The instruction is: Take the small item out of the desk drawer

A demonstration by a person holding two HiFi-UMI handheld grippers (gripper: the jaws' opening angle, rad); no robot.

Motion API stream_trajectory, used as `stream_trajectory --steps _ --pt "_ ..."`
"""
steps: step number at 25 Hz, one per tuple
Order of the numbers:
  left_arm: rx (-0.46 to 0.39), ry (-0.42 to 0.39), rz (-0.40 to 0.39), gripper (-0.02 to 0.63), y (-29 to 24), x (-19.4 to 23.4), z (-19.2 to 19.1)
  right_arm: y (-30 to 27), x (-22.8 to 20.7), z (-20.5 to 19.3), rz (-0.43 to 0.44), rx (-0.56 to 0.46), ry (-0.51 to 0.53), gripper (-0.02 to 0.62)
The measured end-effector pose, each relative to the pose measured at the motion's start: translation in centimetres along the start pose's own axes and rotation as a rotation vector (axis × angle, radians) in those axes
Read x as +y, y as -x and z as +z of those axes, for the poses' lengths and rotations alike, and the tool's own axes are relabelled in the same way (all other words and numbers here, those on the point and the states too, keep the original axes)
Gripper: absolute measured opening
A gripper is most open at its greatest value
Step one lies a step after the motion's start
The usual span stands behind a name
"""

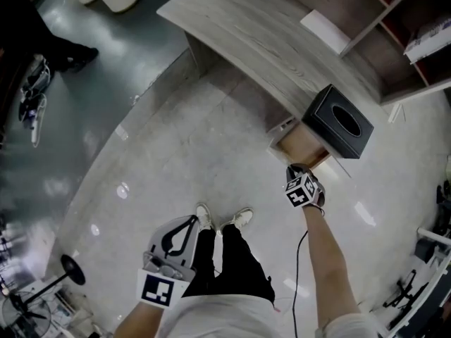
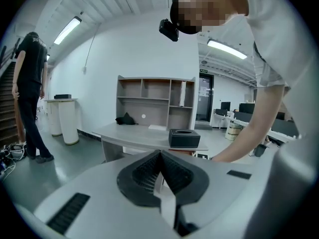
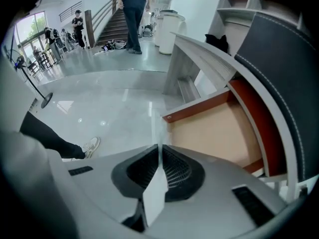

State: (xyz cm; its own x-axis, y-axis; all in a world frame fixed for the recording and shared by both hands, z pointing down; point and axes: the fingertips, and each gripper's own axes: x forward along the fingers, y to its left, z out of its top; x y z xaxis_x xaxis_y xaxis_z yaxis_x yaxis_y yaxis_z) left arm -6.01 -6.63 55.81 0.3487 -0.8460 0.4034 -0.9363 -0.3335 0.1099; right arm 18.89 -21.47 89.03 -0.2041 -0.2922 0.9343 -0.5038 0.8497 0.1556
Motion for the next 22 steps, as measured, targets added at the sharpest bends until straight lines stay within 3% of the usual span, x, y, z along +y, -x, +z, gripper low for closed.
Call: stream_trajectory --steps 8,22 --pt "-0.079 -0.046 -0.111 0.017 0.2 -1.2 2.2 5.7 0.0 0.9 -0.062 -0.059 -0.086 0.031" --pt "-0.214 -0.118 -0.216 0.017 3.3 -2.7 7.9 19.2 2.0 3.3 -0.128 -0.235 -0.237 0.029"
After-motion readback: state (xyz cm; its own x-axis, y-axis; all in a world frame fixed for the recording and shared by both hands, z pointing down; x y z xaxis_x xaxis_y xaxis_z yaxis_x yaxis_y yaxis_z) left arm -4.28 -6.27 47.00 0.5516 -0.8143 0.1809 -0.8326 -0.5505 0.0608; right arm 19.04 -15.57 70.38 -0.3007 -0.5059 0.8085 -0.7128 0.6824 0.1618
